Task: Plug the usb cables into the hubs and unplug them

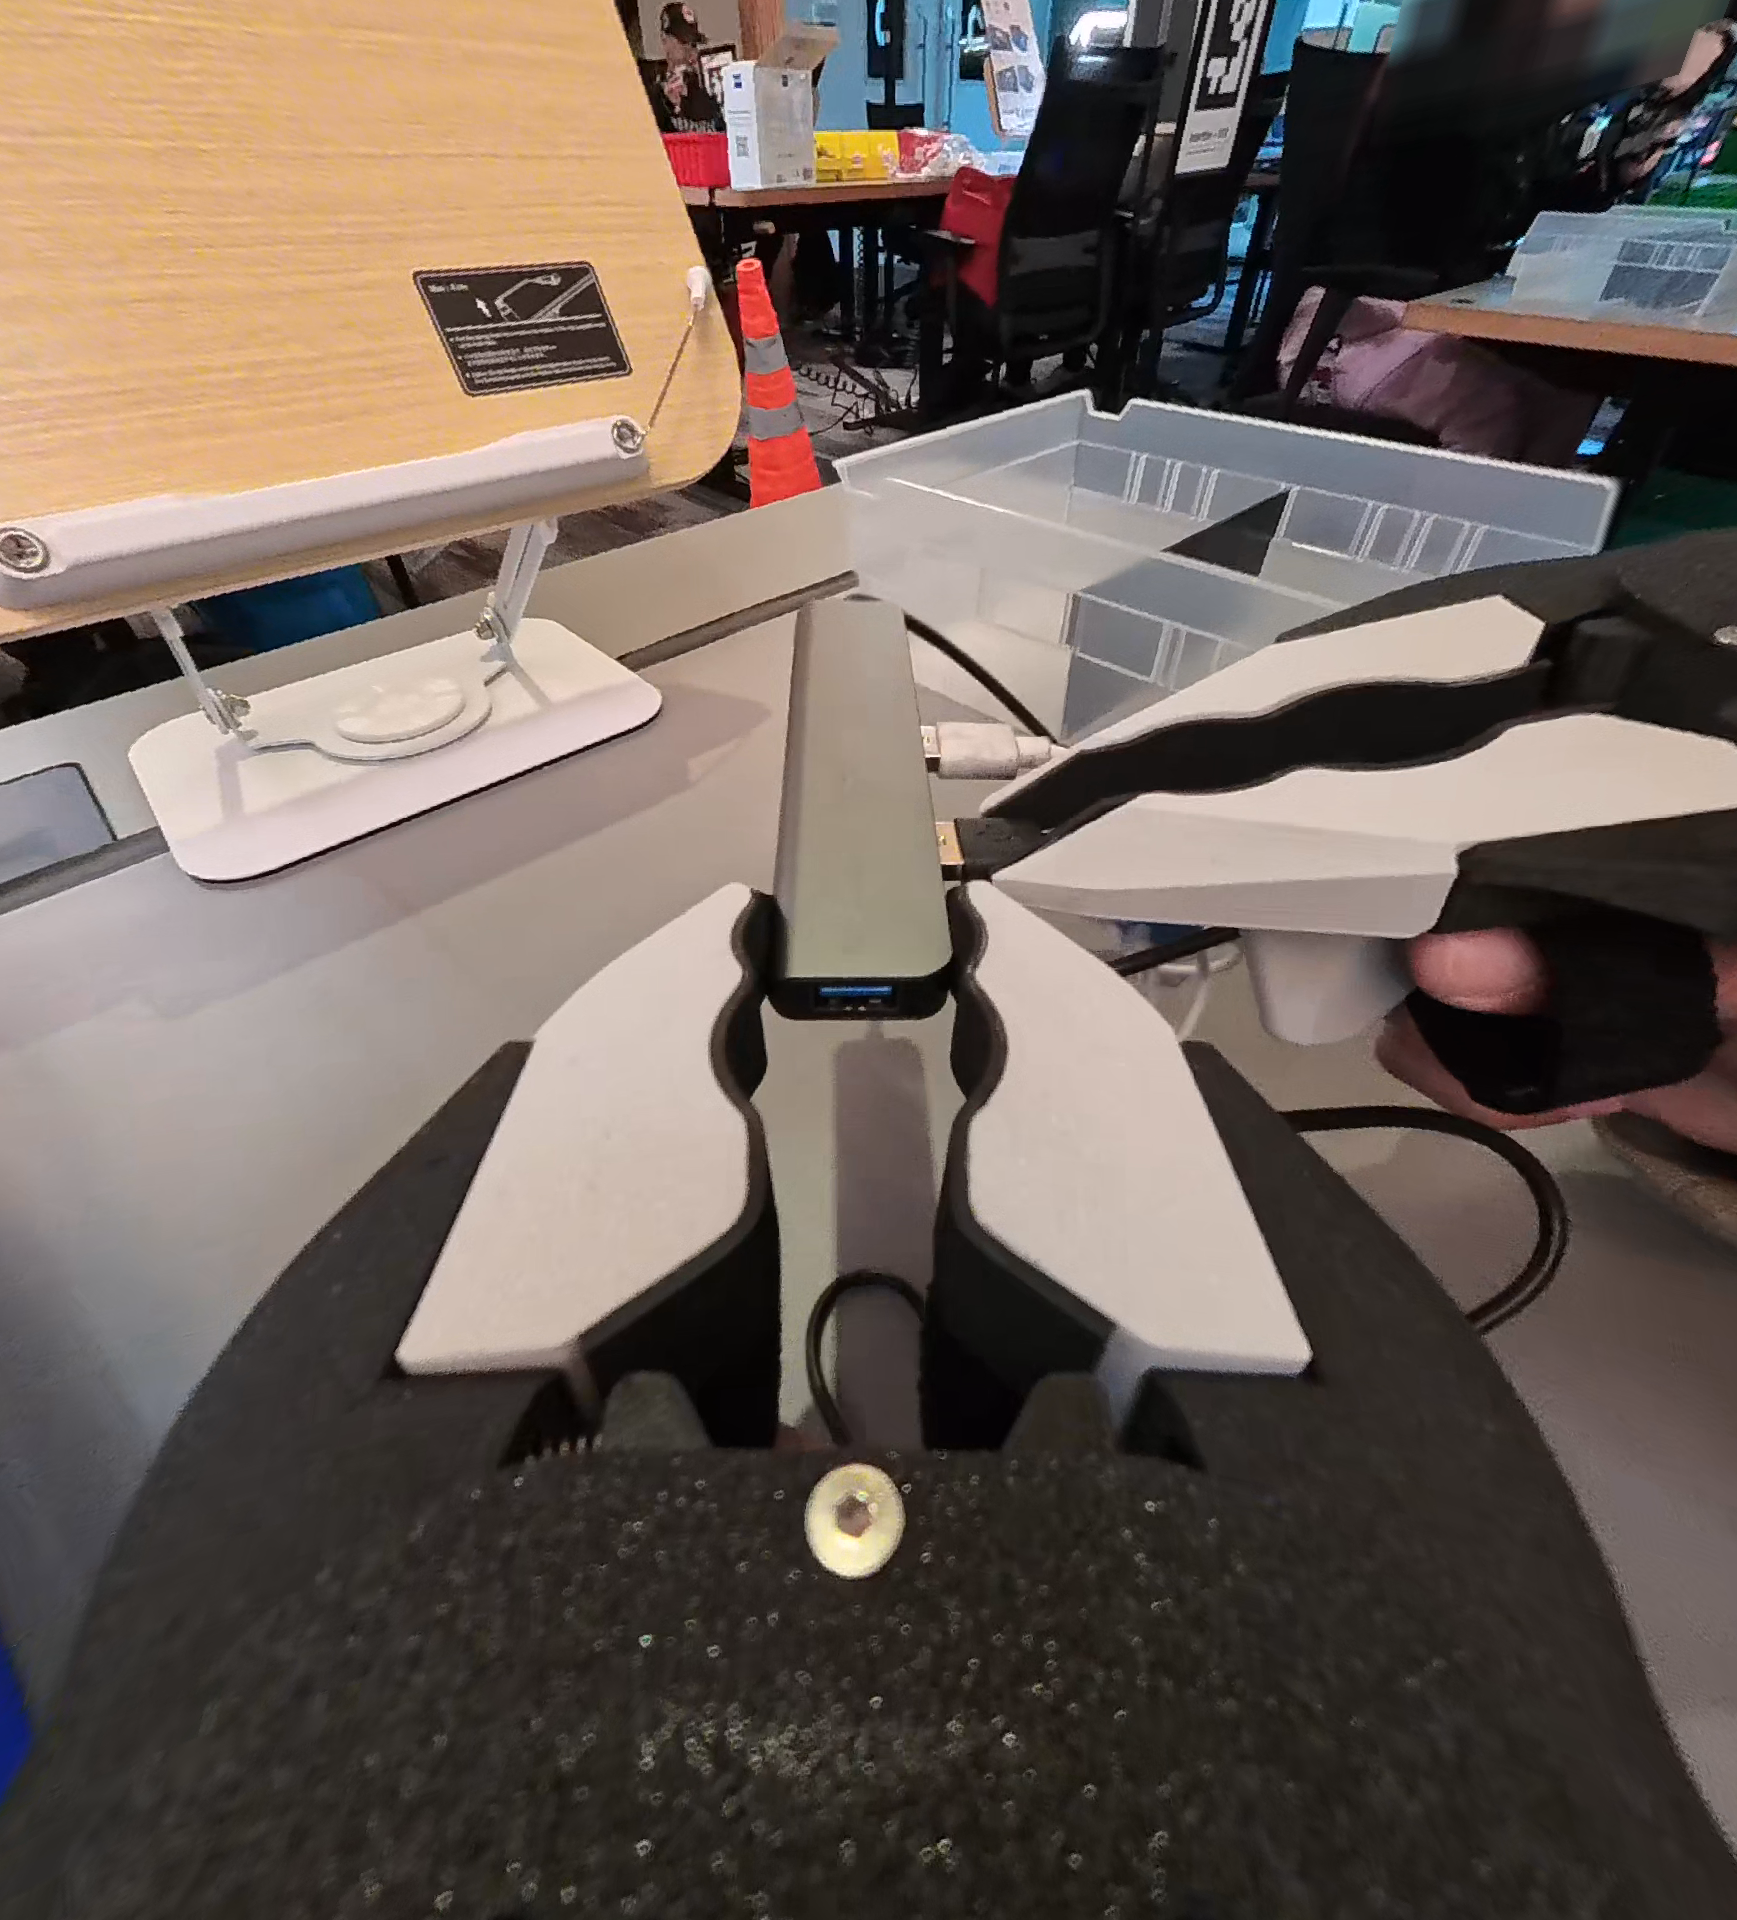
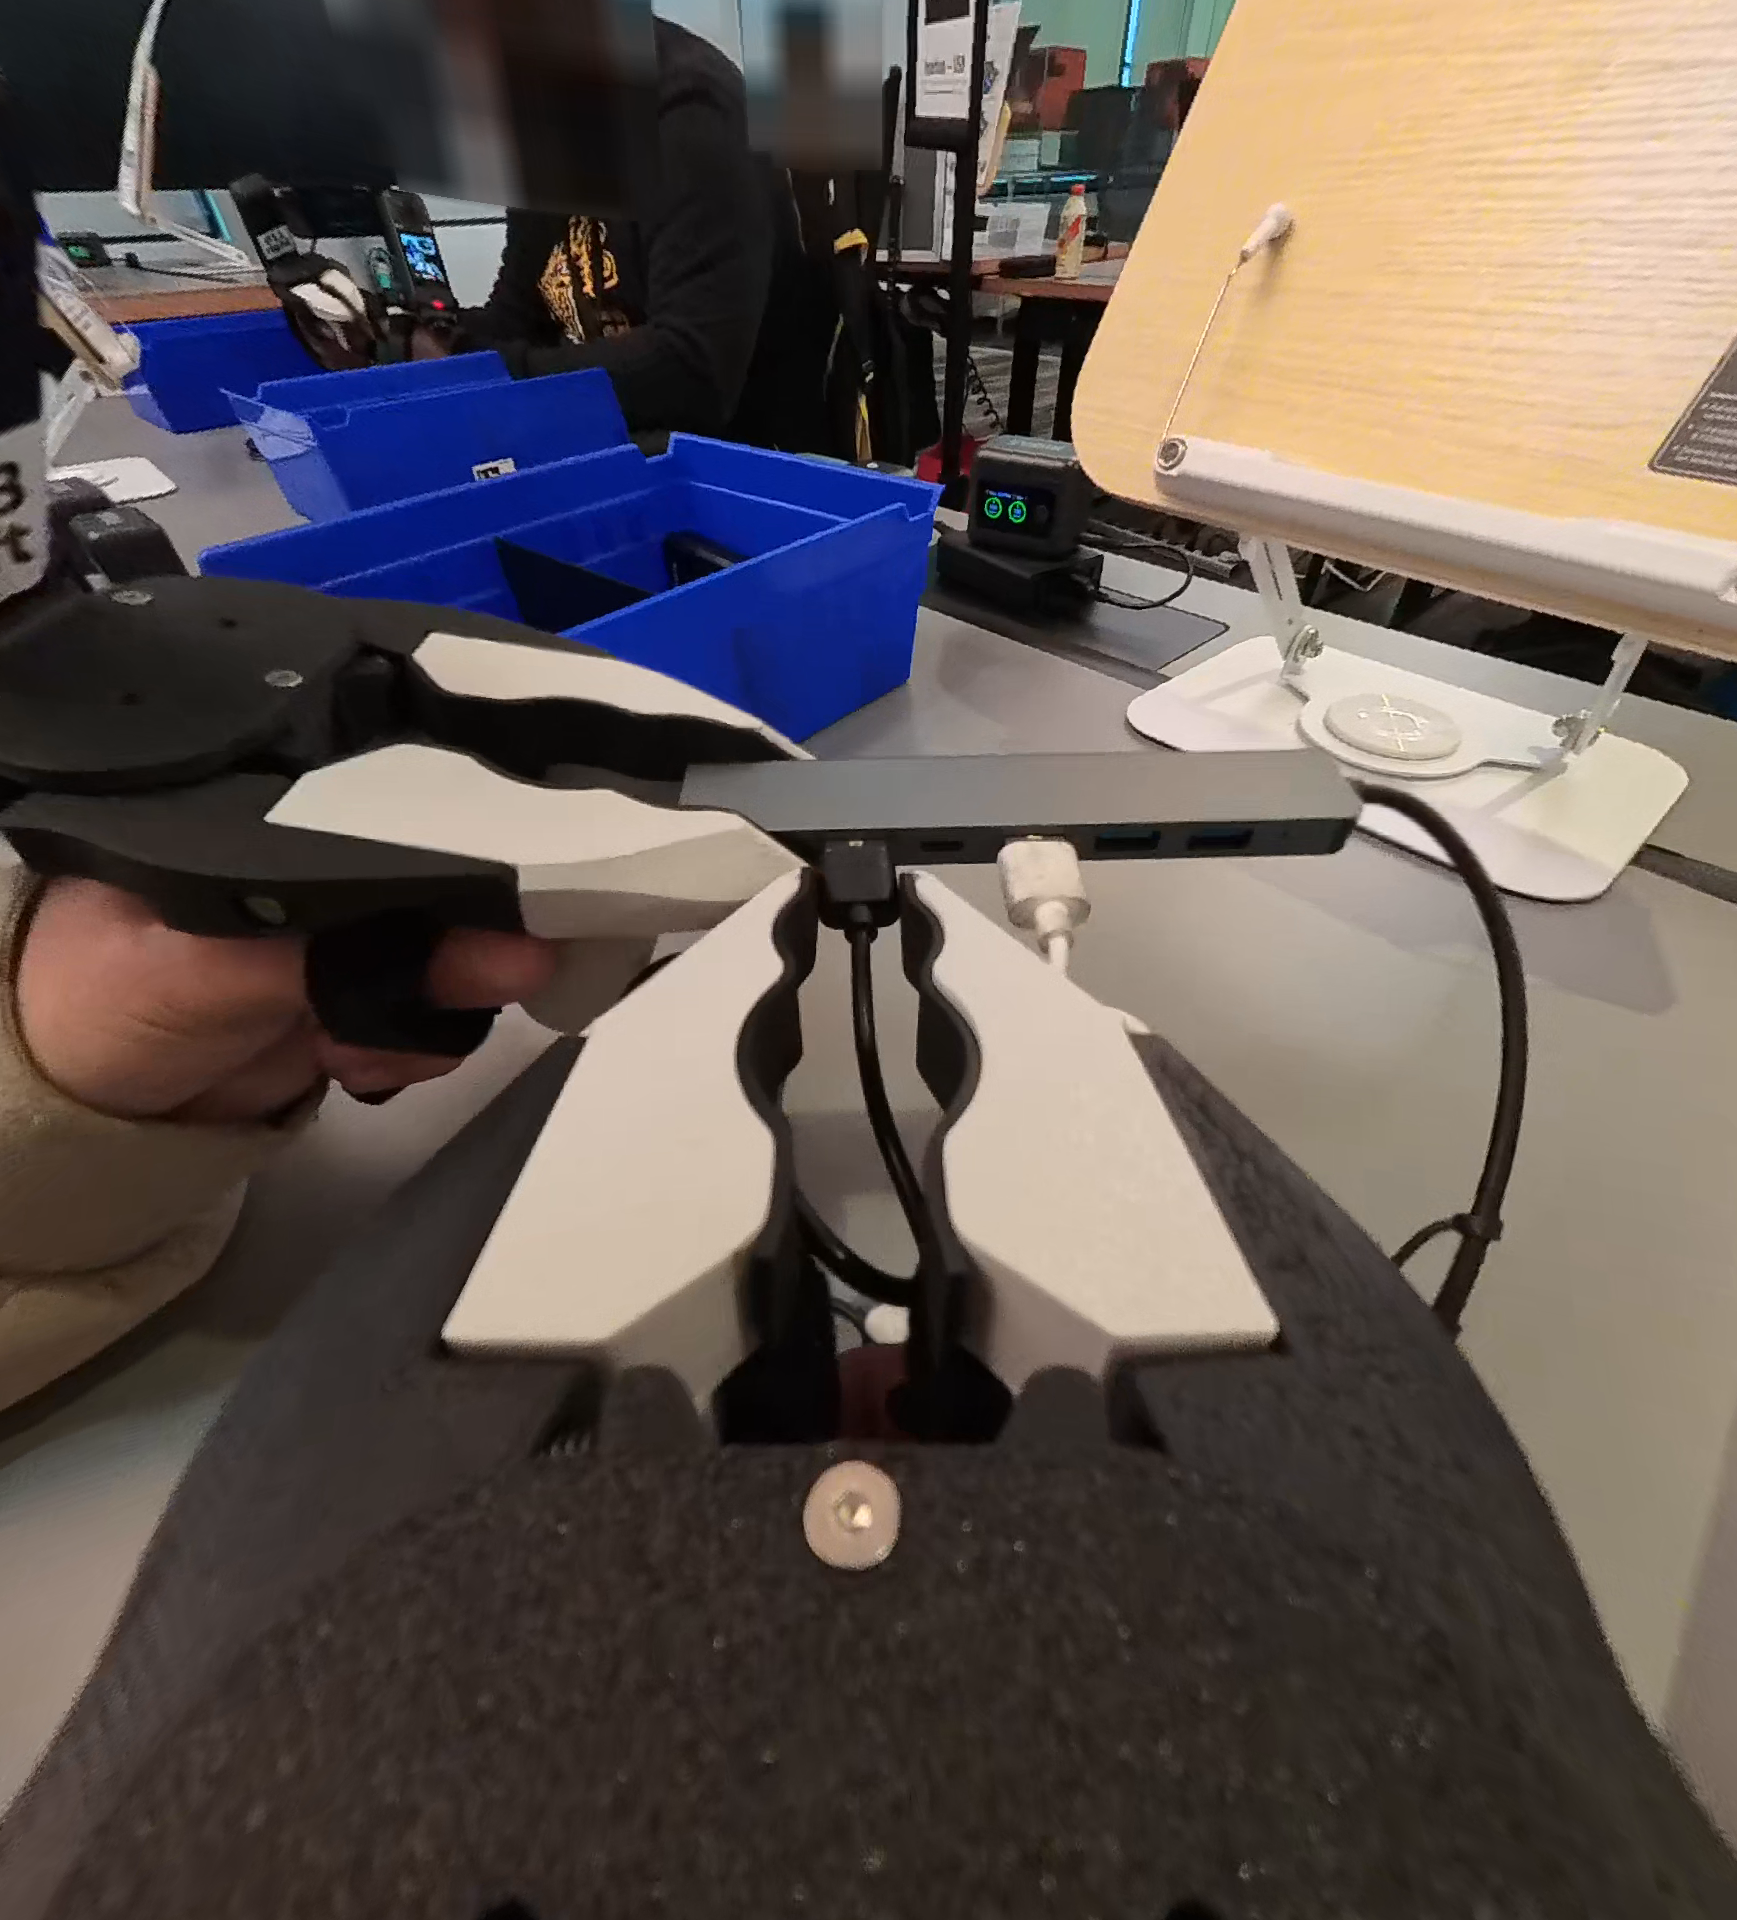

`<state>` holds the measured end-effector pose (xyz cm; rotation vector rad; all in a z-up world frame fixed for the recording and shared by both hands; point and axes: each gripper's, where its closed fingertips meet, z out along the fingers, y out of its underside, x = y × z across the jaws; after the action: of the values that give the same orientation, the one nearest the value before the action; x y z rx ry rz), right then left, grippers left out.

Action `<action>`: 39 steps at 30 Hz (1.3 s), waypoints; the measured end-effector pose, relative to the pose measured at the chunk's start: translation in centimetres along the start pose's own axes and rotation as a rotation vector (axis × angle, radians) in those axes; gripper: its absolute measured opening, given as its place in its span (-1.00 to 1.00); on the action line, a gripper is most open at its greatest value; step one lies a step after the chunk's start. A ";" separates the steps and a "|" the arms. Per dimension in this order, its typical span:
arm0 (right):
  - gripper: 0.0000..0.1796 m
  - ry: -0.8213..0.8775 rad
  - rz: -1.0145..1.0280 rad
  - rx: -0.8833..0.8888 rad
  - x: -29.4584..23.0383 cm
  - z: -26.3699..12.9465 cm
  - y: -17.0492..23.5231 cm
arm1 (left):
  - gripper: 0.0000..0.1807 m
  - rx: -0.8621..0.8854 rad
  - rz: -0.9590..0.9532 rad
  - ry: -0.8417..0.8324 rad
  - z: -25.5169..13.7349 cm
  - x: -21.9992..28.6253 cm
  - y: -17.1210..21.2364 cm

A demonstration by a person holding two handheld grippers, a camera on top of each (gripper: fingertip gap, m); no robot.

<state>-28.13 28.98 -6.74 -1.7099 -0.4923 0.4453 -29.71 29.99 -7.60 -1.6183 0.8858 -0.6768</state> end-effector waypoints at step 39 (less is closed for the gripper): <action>-0.86 0.616 -0.112 -0.567 26.1 -16.5 7.8 | -0.65 -0.009 -0.091 -0.145 -2.2 -5.5 1.0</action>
<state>3.26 28.53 -12.00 -2.2215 -0.2654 -0.3427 -34.76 33.27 -7.91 -1.7013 0.7142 -0.6101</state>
